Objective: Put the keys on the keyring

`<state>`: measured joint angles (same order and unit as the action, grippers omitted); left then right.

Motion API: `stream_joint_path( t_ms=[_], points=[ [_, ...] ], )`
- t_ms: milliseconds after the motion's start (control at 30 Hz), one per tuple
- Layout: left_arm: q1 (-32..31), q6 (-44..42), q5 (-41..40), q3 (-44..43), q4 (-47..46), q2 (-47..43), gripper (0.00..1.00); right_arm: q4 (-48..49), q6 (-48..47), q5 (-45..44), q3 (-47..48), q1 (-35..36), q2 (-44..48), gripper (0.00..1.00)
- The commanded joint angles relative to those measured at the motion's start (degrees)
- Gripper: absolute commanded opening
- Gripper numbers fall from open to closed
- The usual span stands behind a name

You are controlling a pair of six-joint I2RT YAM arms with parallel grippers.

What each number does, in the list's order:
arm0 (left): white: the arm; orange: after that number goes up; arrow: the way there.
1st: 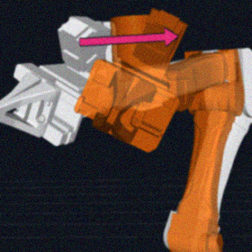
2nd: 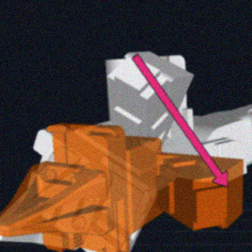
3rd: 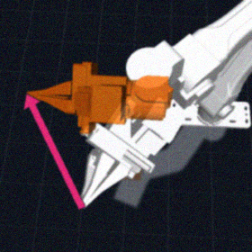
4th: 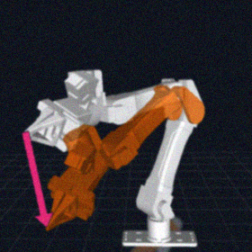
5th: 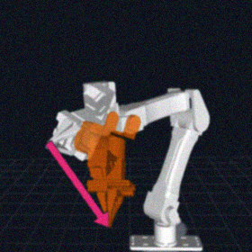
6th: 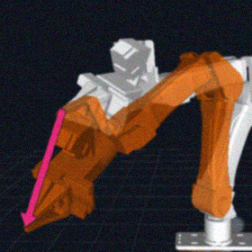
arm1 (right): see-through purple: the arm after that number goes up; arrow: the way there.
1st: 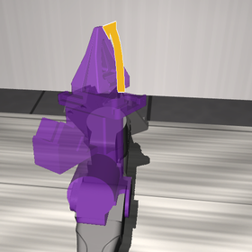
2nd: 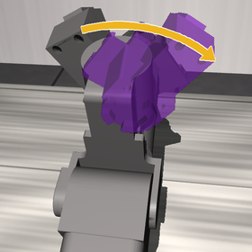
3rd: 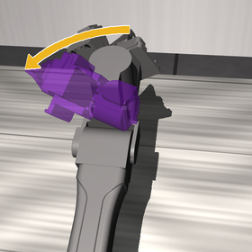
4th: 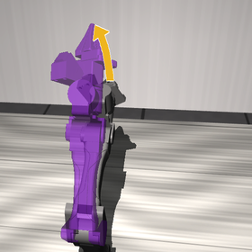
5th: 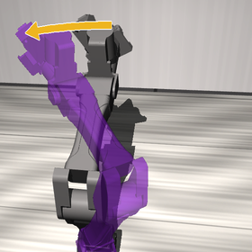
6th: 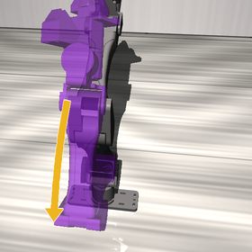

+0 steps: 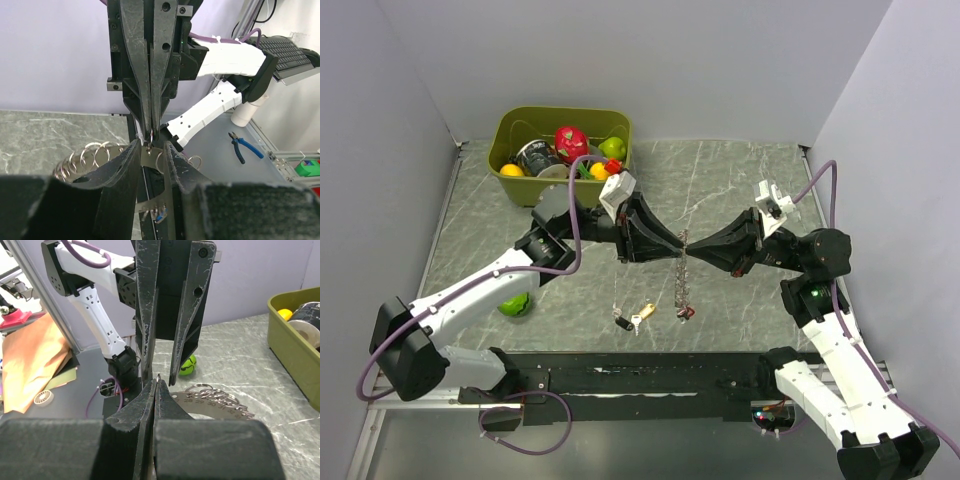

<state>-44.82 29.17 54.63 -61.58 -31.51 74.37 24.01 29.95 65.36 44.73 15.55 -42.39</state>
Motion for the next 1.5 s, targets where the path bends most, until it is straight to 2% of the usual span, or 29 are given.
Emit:
stream_joint_path(
  t_ms=[0,167,300,367,567,767,867,967,1000,1033,1300,1333,1367,1467],
  points=[
    [-0.8,-2.6,0.2,-3.5,2.8,0.9,0.28,1.8,-0.8,-1.4,1.6,0.2,0.8,0.0],
    [-1.3,-4.1,-1.0,-4.2,5.0,1.4,0.19,1.7,-0.7,-1.4,1.6,0.2,0.9,0.0],
    [-1.5,-6.0,-1.6,-5.2,8.2,1.7,0.18,0.7,-1.3,-1.8,1.7,0.2,1.6,0.0],
    [-1.6,-6.3,-1.9,-5.0,8.7,1.5,0.12,0.5,-1.4,-1.8,1.8,0.2,1.8,0.0],
    [-1.5,-8.0,-3.4,-4.3,10.8,0.3,0.22,0.2,-1.5,-1.9,1.8,0.2,2.1,0.0],
    [-1.5,-9.3,-5.1,-2.8,11.2,-1.6,0.23,-0.1,-1.7,-2.0,1.9,0.2,2.1,0.0],
    [-1.6,-9.2,-5.1,-2.7,10.5,-1.8,0.2,0.1,-1.4,-1.9,1.8,0.2,2.0,0.0],
    [-1.6,-8.4,-4.4,-2.8,9.6,-1.5,0.12,0.0,-1.5,-2.1,1.5,0.3,2.3,0.0],
    [-1.6,-8.3,-4.2,-2.9,9.5,-1.3,0.05,0.0,-1.5,-2.2,1.4,0.2,2.4,0.0],
    [-1.6,-8.2,-3.9,-3.1,9.7,-1.0,0.02,-0.1,-1.5,-2.2,1.5,0.2,2.4,0.0],
    [-1.6,-8.6,-5.5,-3.2,11.0,-1.9,0.01,-2.2,-2.4,-3.9,1.5,0.2,3.2,0.0],
    [-1.6,-9.3,-6.0,-2.9,11.6,-2.1,0.01,-3.3,-3.3,-4.4,1.5,0.2,3.8,0.04],
    [-1.6,-9.7,-7.3,-2.7,12.1,-2.6,0.01,-4.1,-3.8,-5.0,1.7,0.2,4.1,0.21],
    [-1.6,-11.2,-9.4,-1.6,13.0,-4.1,0.01,-9.1,-6.0,-10.0,1.7,0.2,6.0,0.86]
  ],
)
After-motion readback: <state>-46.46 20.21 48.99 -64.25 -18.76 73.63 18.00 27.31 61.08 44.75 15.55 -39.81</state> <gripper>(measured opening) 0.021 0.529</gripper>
